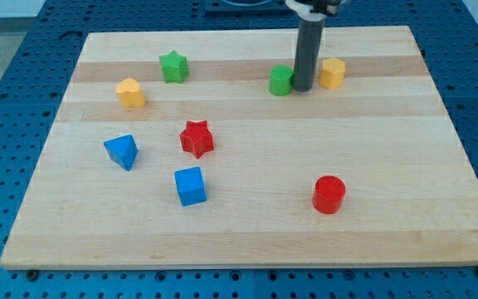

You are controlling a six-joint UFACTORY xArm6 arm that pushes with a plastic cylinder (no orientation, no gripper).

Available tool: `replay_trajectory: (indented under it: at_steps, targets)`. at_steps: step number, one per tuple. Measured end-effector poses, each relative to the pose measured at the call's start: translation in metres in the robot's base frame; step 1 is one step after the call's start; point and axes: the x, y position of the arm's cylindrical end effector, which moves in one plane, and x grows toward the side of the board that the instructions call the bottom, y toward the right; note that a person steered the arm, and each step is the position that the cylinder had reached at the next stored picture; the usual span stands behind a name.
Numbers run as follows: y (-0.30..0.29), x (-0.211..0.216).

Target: Move the arm towards the yellow hexagon

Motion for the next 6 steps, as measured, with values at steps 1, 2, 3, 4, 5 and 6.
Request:
replay_trajectory:
  at_steps: [1,2,3,4,5,6]
  targets:
    - [-0.062,-0.003]
    - [-0.139,0.001]
    - [-0.158,-0.005]
    - [-0.131,-0.009]
    - [-0.126,-0.064]
    - [-0.073,-0.12]
